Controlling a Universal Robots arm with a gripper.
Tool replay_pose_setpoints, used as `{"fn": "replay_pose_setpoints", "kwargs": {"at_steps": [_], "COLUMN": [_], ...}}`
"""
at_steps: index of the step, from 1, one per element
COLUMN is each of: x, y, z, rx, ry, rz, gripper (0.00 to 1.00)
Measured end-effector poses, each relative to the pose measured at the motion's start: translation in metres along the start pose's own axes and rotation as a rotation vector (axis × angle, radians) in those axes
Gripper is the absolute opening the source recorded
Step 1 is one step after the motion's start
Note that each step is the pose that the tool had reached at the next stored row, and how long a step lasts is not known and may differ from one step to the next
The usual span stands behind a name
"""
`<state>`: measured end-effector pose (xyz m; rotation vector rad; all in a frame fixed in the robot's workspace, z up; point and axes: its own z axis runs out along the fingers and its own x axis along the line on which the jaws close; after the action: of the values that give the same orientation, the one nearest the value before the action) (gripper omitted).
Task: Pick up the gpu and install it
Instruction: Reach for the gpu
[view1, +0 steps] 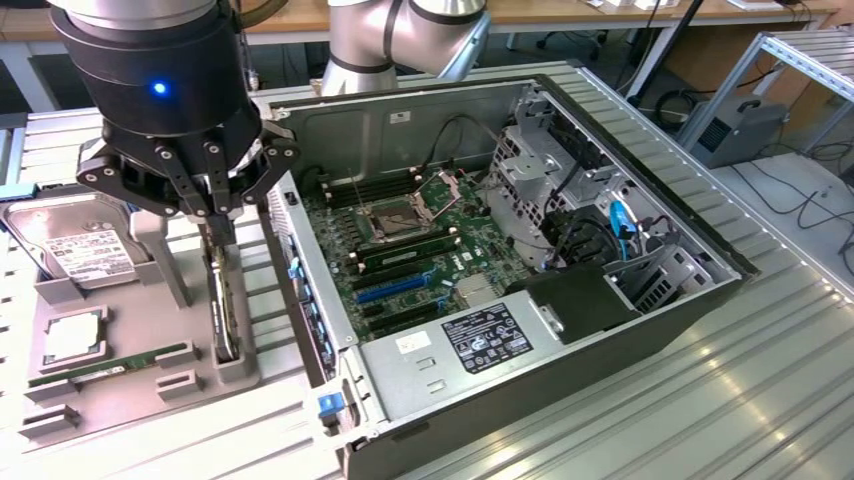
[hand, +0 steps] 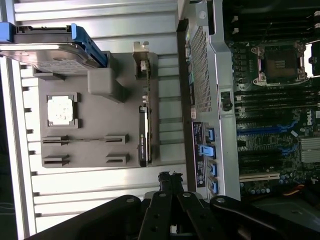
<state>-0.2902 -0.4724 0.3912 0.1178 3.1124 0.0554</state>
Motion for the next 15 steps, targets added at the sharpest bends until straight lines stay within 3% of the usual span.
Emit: {"fn": "replay_pose_setpoints", "kwargs": {"at_steps": [15], "x": [0.011], "y": [-0.0008], "z": [-0.0003], "rx": [-0.0001], "ry": [0.0], "rz": [0.0], "gripper": [0.11]}}
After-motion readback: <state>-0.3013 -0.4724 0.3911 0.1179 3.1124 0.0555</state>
